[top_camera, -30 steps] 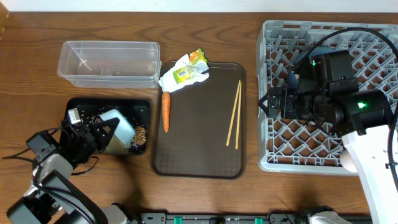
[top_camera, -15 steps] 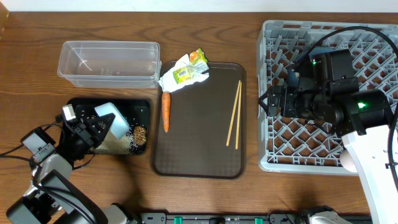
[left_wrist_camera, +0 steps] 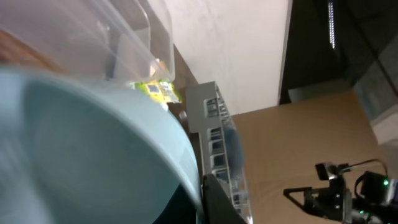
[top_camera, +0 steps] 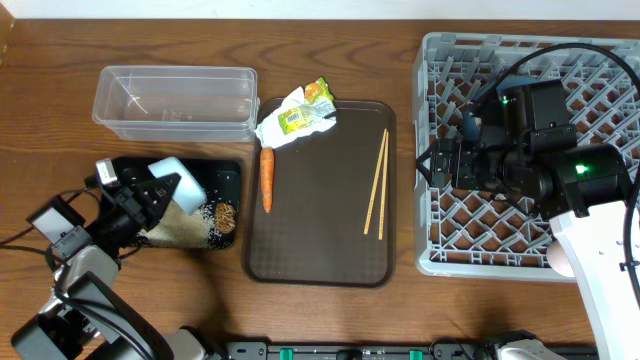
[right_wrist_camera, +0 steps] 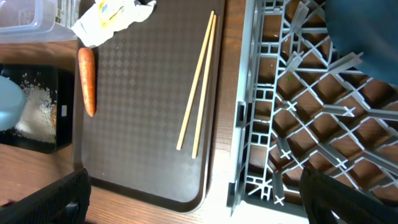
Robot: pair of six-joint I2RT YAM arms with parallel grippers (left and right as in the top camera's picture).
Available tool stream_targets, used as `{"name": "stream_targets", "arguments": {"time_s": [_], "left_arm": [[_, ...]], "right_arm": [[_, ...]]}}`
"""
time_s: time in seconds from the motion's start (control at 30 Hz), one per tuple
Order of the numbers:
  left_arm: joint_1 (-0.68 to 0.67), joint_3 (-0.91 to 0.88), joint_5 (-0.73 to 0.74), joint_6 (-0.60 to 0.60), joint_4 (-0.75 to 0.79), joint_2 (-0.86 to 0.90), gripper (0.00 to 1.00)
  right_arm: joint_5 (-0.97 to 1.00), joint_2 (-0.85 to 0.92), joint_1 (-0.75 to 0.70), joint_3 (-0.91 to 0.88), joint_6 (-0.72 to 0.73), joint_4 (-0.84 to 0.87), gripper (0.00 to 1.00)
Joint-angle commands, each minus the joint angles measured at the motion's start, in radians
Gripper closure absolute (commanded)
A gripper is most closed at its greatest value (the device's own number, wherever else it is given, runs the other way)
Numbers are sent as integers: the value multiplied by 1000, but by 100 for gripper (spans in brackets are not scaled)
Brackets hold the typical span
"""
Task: Sort waste into correct bins and load items into the dishwasher rack
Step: 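Tip the bowl with the left gripper to pour rice onto the black tray, then lift the emptied bowl with the left gripper toward the rack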
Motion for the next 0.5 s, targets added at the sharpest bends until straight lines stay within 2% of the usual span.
{"name": "stream_targets", "arguments": {"time_s": [0.0,0.03,0.07,0.1,0.13,0.2,0.27,0.33,0.37,0.4,0.43,0.47], "left_arm": [[-24,12,-52,-5,39,2,94],[-16,12,-126,-81,20,4,94],[-12,11,-124,-198,17,6,94],[-23,11,-29,-220,26,6,93],[-45,11,65,-169,40,2,94],[-76,5,6,-88,25,-8,94],[-71,5,-80,-126,29,-8,94],[-70,5,-28,-142,41,-8,94],[-76,5,20,-113,63,-8,94],[-78,4,24,-35,78,-8,94],[-69,5,-43,-34,72,-7,94],[-56,5,-66,-125,74,-7,93]], "right_arm": [[-4,-1,10,10,-12,-4,1],[-4,0,10,10,-12,-2,1],[-4,0,10,10,-12,3,1],[-5,0,10,10,-12,3,1],[-4,-1,10,10,-13,-2,1],[-3,0,9,10,-13,-7,1],[-4,0,9,10,-13,6,1],[-4,-1,9,10,-13,5,1],[-4,-1,9,10,-14,-3,1],[-4,-1,8,10,-23,-9,1],[-3,-1,8,10,-29,-12,1],[-3,-1,8,10,-31,-11,1]]}}
